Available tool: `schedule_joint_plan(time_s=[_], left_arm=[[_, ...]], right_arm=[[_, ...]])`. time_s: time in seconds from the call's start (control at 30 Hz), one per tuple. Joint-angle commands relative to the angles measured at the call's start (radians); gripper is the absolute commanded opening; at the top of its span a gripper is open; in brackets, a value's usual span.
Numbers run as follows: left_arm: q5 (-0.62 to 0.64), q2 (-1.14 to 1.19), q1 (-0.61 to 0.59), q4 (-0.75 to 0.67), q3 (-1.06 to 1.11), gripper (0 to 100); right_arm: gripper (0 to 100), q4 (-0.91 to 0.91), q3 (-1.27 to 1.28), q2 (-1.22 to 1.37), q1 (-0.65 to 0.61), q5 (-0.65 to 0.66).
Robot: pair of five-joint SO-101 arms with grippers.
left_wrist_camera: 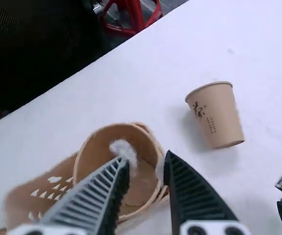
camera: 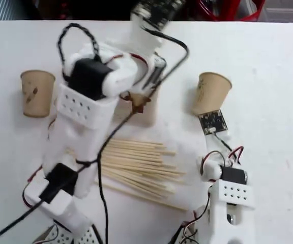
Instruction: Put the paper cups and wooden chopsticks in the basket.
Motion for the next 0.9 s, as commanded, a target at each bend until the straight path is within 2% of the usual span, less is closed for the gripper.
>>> schedule_joint_plan(time_s=[0.0,0.1,0.23,0.4,0.47,0.73,0.87], left_arm=[[0.072,0.005,-0.110,-0.043,0.089,13],[0.078,0.022,-0.157,-0.121,0.247,13],[0.077,0.024,-0.159,-0.265,0.439,13],[0.077,0.022,-0.127,-0.327,0.482,13],[0.077,0.022,-0.122,-0.304,0.413,13],[0.069,0.024,-0.131,-0.068,0.014,13],[0.031,0.033,-0.131,0.032,-0.087,13]], right_arm=[[1.8,-0.013,-0.003,-0.016,0.007,-0.008],[1.8,-0.012,-0.003,-0.016,0.007,-0.006],[1.8,-0.012,-0.003,-0.016,0.007,-0.006],[1.8,-0.012,-0.003,-0.016,0.007,-0.008],[1.8,-0.012,-0.003,-0.016,0.007,-0.008],[1.8,-0.012,-0.002,-0.016,0.007,-0.009],[1.8,-0.010,-0.002,-0.016,0.007,-0.008]])
